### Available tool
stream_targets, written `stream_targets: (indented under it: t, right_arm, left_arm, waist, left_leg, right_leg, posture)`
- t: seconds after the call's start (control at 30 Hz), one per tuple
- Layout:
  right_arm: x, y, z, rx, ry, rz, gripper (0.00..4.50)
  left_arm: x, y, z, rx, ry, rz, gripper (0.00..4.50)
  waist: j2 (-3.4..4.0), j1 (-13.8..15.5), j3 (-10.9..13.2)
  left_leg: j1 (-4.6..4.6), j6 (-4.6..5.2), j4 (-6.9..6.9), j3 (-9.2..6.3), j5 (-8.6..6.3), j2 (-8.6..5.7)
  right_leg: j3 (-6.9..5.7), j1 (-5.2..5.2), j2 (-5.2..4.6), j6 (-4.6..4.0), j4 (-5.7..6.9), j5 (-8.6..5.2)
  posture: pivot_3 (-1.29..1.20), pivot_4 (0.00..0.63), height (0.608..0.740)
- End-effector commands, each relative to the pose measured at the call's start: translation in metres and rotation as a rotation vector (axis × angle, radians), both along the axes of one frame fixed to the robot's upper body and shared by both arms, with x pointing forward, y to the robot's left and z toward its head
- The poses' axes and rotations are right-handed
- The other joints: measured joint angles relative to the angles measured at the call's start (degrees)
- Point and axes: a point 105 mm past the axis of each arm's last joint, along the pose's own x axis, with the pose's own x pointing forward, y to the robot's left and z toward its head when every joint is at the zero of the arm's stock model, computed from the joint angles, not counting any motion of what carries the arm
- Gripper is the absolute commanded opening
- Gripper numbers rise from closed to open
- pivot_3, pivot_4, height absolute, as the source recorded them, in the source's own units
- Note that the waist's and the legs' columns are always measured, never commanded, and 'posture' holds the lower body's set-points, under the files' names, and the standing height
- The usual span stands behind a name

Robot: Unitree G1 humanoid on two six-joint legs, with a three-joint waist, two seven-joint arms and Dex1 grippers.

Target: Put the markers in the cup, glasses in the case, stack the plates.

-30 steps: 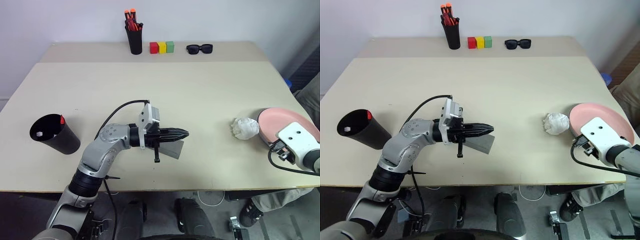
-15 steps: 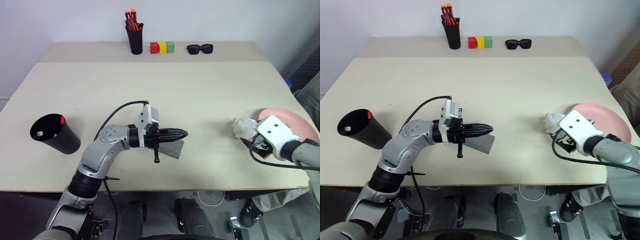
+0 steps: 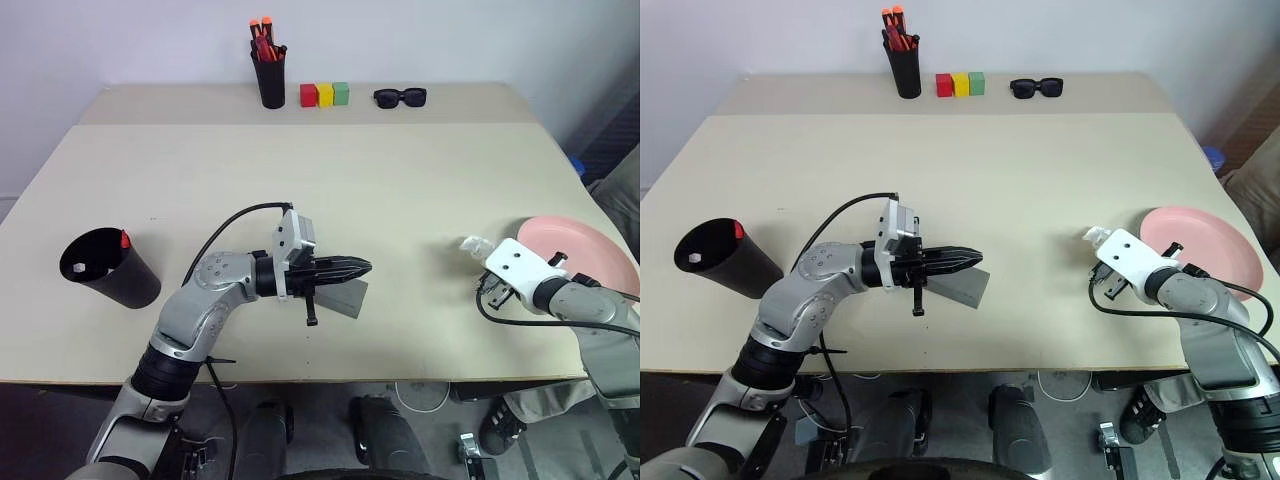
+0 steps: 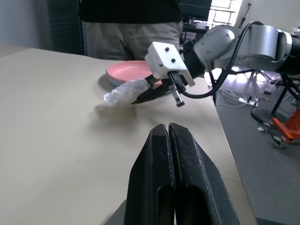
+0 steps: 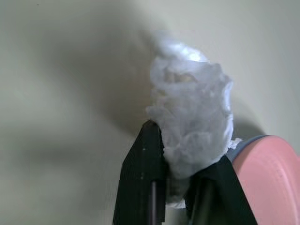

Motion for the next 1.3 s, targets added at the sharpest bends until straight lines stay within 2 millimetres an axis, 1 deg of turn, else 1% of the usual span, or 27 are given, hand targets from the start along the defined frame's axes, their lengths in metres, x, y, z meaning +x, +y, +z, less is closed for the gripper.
stream_targets:
  t: [0.03, 0.1, 0.17, 0.23, 0.33, 0.4, 0.43, 0.53, 0.6, 0.67, 0.73, 0.8, 0.9, 0.93, 0.97, 1.0, 1.07, 1.13, 1.2, 1.3]
  right_arm:
    - [-0.003, -0.014, 0.048, -0.025, -0.145, -0.068, 0.03]
    - [-0.011, -0.028, 0.058, -0.046, -0.161, -0.125, 0.03]
    - [-0.02, -0.045, 0.062, -0.067, -0.155, -0.19, 0.03]
    - [-0.026, -0.063, 0.059, -0.076, -0.143, -0.254, 0.03]
    - [-0.033, -0.084, 0.045, -0.078, -0.091, -0.316, 0.03]
    - [-0.035, -0.091, 0.037, -0.049, -0.068, -0.337, 0.93]
    - [-0.034, -0.091, 0.036, -0.027, -0.071, -0.339, 1.25]
    - [-0.027, -0.089, 0.041, -0.007, -0.11, -0.33, 2.85]
    - [-0.022, -0.081, 0.046, -0.027, -0.142, -0.288, 3.81]
    - [-0.016, -0.073, 0.052, -0.006, -0.177, -0.247, 3.81]
    - [-0.009, -0.061, 0.059, 0.055, -0.216, -0.191, 3.81]
    - [-0.001, -0.048, 0.068, 0.144, -0.263, -0.131, 3.81]
    - [0.007, -0.014, 0.077, 0.353, -0.296, 0.02, 3.81]
    - [0.008, 0.001, 0.078, 0.446, -0.286, 0.077, 3.81]
    - [0.008, 0.007, 0.079, 0.504, -0.275, 0.11, 3.81]
    - [0.007, 0.021, 0.076, 0.573, -0.241, 0.169, 3.81]
    - [0.003, 0.039, 0.071, 0.644, -0.184, 0.252, 3.81]
    - [0.001, 0.047, 0.068, 0.675, -0.145, 0.3, 3.81]
    - [0.002, 0.054, 0.063, 0.697, -0.107, 0.326, 3.81]
    - [0.006, 0.059, 0.059, 0.706, -0.082, 0.341, 3.81]
  left_arm:
    - [-0.003, 0.003, 0.006, -0.02, -0.042, 0.007, 0.0]
    - [-0.002, 0.005, 0.005, -0.021, -0.038, 0.017, 0.0]
    - [-0.002, 0.006, 0.005, -0.022, -0.035, 0.028, 0.0]
    - [0.0, 0.006, 0.004, -0.024, -0.033, 0.037, 0.0]
    - [0.001, 0.006, 0.004, -0.024, -0.034, 0.047, 0.0]
    - [0.004, 0.006, 0.004, -0.023, -0.041, 0.061, 0.0]
    - [0.005, 0.007, 0.005, -0.02, -0.045, 0.072, 0.0]
    - [0.012, 0.01, 0.005, -0.009, -0.051, 0.125, 0.0]
    - [0.02, 0.017, 0.005, 0.0, -0.067, 0.199, 0.0]
    - [0.032, 0.026, 0.003, 0.013, -0.086, 0.306, 0.0]
    - [0.045, 0.038, 0.0, 0.014, -0.089, 0.434, 0.0]
    - [0.06, 0.054, -0.001, 0.013, -0.099, 0.597, 0.0]
    - [0.073, 0.079, -0.007, 0.041, -0.116, 0.792, 0.0]
    - [0.074, 0.088, -0.01, 0.063, -0.129, 0.848, 0.0]
    - [0.076, 0.091, -0.011, 0.078, -0.14, 0.881, 0.0]
    - [0.075, 0.101, -0.014, 0.097, -0.152, 0.938, 0.0]
    - [0.072, 0.115, -0.015, 0.107, -0.158, 1.011, 0.0]
    - [0.07, 0.121, -0.016, 0.104, -0.148, 1.045, 0.0]
    - [0.063, 0.128, -0.018, 0.115, -0.145, 1.057, 0.0]
    - [0.055, 0.135, -0.019, 0.13, -0.145, 1.066, 0.0]
  waist:
    - [0.01, 0.1, 0.0]
    - [0.01, 0.1, 0.0]
    - [-0.01, 0.4, 0.0]
    - [-0.01, 0.4, 0.0]
    - [-0.01, 0.1, 0.0]
    - [0.0, -0.1, 0.0]
    - [0.02, -0.2, 0.0]
    - [0.07, -0.3, 0.0]
    - [0.08, -0.2, 0.0]
    - [0.08, -0.1, 0.0]
    - [0.08, -0.2, 0.0]
    - [0.07, -0.2, 0.0]
    - [0.06, -0.2, 0.0]
    - [0.06, -0.1, 0.0]
    - [0.05, -0.1, 0.0]
    - [0.05, -0.1, 0.0]
    - [0.06, 0.1, 0.0]
    - [0.06, 0.2, 0.0]
    - [0.06, 0.2, 0.0]
    - [0.06, 0.1, 0.0]
  left_leg:
    - [0.0, 0.0, 0.0, 0.0, 0.0, 0.0]
    - [-0.01, 0.0, 0.0, -0.01, 0.0, 0.0]
    - [-0.03, 0.0, 0.0, -0.04, 0.0, -0.01]
    - [-0.03, 0.0, 0.01, -0.06, 0.0, -0.01]
    - [0.0, 0.0, 0.02, -0.03, 0.0, -0.01]
    - [0.03, 0.0, 0.02, -0.01, 0.0, -0.01]
    - [0.04, 0.0, 0.01, 0.0, 0.0, 0.0]
    - [0.06, 0.0, -0.02, 0.0, 0.0, 0.01]
    - [0.06, 0.0, -0.01, 0.0, 0.0, 0.01]
    - [0.05, 0.0, 0.0, 0.0, 0.0, 0.0]
    - [0.06, 0.0, -0.01, -0.01, 0.0, 0.0]
    - [0.06, 0.0, -0.01, -0.01, 0.0, 0.0]
    - [0.06, 0.0, -0.02, -0.04, 0.0, 0.0]
    - [0.06, 0.0, -0.03, -0.04, 0.0, 0.0]
    - [0.06, 0.0, -0.05, -0.08, 0.0, 0.0]
    - [0.06, 0.0, -0.06, -0.1, 0.0, 0.01]
    - [0.05, 0.01, -0.08, -0.12, -0.01, 0.01]
    - [0.02, 0.01, -0.08, -0.13, -0.01, 0.01]
    - [0.01, 0.01, -0.05, -0.13, -0.01, 0.01]
    - [0.04, 0.01, -0.04, -0.09, -0.01, 0.03]
  right_leg:
    - [0.0, 0.0, 0.0, 0.0, 0.0, 0.0]
    - [0.0, 0.0, 0.0, 0.0, 0.0, 0.0]
    - [-0.01, 0.0, -0.01, 0.01, 0.0, -0.01]
    - [-0.03, 0.03, -0.01, 0.01, -0.03, -0.01]
    - [-0.02, 0.1, -0.03, 0.0, -0.09, -0.01]
    - [-0.01, 0.1, -0.02, 0.0, -0.08, -0.01]
    - [0.0, 0.1, -0.01, -0.01, -0.08, -0.01]
    - [0.0, 0.08, 0.02, -0.01, -0.06, -0.01]
    - [0.01, 0.08, 0.01, 0.0, -0.06, -0.01]
    - [0.0, 0.09, 0.01, 0.0, -0.06, -0.01]
    - [0.0, 0.09, 0.0, 0.01, -0.07, -0.01]
    - [0.0, 0.1, 0.01, 0.02, -0.07, 0.0]
    - [0.0, 0.1, 0.01, 0.17, -0.06, 0.09]
    - [-0.01, 0.1, 0.01, 0.17, -0.06, 0.09]
    - [-0.02, 0.1, 0.02, 0.21, -0.06, 0.11]
    - [-0.04, 0.1, 0.02, 0.22, -0.06, 0.11]
    - [-0.05, 0.1, 0.01, 0.23, -0.06, 0.12]
    - [-0.07, 0.1, -0.02, 0.22, -0.08, 0.11]
    - [-0.07, 0.11, -0.04, 0.18, -0.08, 0.09]
    - [-0.06, 0.11, -0.06, 0.02, -0.08, 0.01]
  posture:
    - [0.0, 0.15, 0.74]
    - [0.0, 0.15, 0.74]
    - [0.0, 0.15, 0.74]
    - [0.0, 0.15, 0.74]
    - [0.0, 0.15, 0.74]
    - [0.0, 0.15, 0.74]
    - [0.0, 0.15, 0.74]
    - [0.0, 0.15, 0.74]
    - [0.0, 0.15, 0.74]
    - [0.0, 0.15, 0.74]
    - [0.0, 0.15, 0.74]
    - [0.0, 0.15, 0.74]
    - [0.0, 0.15, 0.74]
    - [0.0, 0.15, 0.74]
    - [0.0, 0.15, 0.74]
    - [0.0, 0.15, 0.74]
    - [0.0, 0.15, 0.74]
    - [0.0, 0.15, 0.74]
    - [0.0, 0.15, 0.74]
    - [0.0, 0.15, 0.74]
